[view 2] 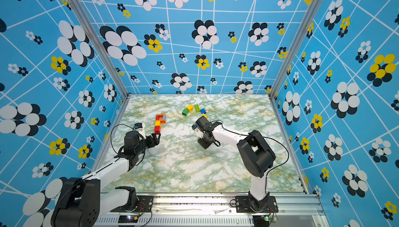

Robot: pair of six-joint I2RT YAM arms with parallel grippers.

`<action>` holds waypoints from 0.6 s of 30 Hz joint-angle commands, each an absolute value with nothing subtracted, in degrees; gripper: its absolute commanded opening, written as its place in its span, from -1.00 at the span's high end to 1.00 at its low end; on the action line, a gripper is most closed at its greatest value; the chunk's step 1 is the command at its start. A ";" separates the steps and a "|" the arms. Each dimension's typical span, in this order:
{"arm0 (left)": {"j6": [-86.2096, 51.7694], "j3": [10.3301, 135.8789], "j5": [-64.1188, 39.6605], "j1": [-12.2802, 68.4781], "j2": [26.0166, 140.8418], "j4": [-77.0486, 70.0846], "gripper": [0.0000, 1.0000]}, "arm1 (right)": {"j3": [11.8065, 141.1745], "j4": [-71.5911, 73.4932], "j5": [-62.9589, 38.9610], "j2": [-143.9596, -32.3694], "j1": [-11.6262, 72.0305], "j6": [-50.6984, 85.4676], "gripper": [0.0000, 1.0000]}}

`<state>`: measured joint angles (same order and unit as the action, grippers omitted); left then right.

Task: Assemble the letter p with lego
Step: Place the lego brick at the center of the board.

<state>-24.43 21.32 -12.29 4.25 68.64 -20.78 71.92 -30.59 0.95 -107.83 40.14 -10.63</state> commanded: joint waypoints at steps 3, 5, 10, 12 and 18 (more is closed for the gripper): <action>-23.78 23.07 -14.44 4.55 69.52 -20.41 -0.63 | 73.90 -30.80 -0.88 -111.38 43.02 -15.47 0.58; -23.70 23.03 -14.45 4.57 69.65 -20.39 -0.63 | 74.02 -31.27 -1.05 -111.79 43.25 -16.18 0.58; -23.56 23.08 -14.76 4.66 69.46 -20.56 -0.64 | 72.35 -31.26 3.82 -111.38 43.34 -17.23 0.36; -23.58 22.93 -15.11 4.79 69.42 -20.98 -0.65 | 71.48 -31.06 6.71 -110.94 43.32 -17.29 0.18; -22.30 22.92 -15.28 6.55 68.51 -21.70 -0.98 | 69.04 -28.45 10.14 -108.07 42.02 -15.00 -0.16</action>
